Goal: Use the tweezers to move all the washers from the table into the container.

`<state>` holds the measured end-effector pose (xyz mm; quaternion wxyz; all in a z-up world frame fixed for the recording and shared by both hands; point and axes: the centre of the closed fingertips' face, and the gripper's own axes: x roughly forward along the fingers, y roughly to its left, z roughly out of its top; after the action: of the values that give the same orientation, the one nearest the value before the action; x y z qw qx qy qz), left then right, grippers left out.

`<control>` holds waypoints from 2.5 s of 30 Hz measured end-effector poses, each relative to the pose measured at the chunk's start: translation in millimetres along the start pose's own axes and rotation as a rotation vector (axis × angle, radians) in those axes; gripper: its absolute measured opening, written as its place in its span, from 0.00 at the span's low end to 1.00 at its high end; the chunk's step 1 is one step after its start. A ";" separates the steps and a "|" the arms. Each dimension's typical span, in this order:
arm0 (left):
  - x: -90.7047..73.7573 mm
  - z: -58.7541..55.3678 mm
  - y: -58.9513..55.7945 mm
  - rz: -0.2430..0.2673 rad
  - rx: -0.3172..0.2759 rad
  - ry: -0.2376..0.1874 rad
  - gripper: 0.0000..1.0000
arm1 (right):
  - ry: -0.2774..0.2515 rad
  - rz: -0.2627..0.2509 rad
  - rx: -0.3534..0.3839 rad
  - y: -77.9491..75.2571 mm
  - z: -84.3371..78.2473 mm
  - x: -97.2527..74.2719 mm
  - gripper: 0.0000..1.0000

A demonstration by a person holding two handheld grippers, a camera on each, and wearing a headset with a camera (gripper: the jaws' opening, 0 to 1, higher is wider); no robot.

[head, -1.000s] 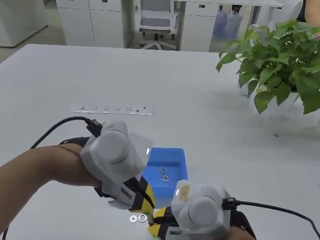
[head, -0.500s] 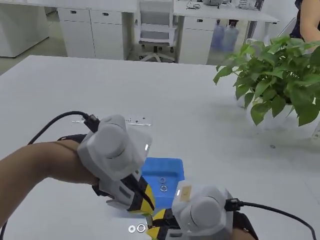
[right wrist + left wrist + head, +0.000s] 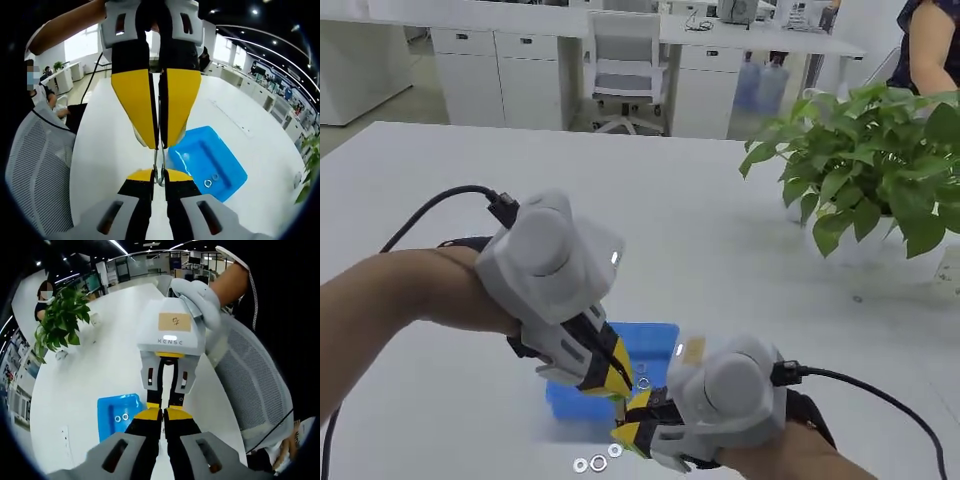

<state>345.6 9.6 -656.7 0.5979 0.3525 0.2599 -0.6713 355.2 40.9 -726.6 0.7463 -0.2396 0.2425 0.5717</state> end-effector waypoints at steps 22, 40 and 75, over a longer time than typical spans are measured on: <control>-15.6 -13.0 58.9 0.090 0.012 0.015 0.06 | -0.034 -0.020 -0.073 -63.8 23.0 21.4 0.10; 5.2 -50.4 95.7 0.108 -0.027 0.029 0.06 | -0.028 -0.008 -0.050 -95.2 6.4 61.7 0.10; 32.2 -74.0 105.9 0.092 -0.089 0.018 0.06 | 0.034 0.042 -0.083 -101.6 -19.2 88.8 0.11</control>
<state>460.8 30.9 -719.9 0.6407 0.3433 0.2783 -0.6279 472.4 70.6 -789.6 0.7193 -0.2750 0.2361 0.5927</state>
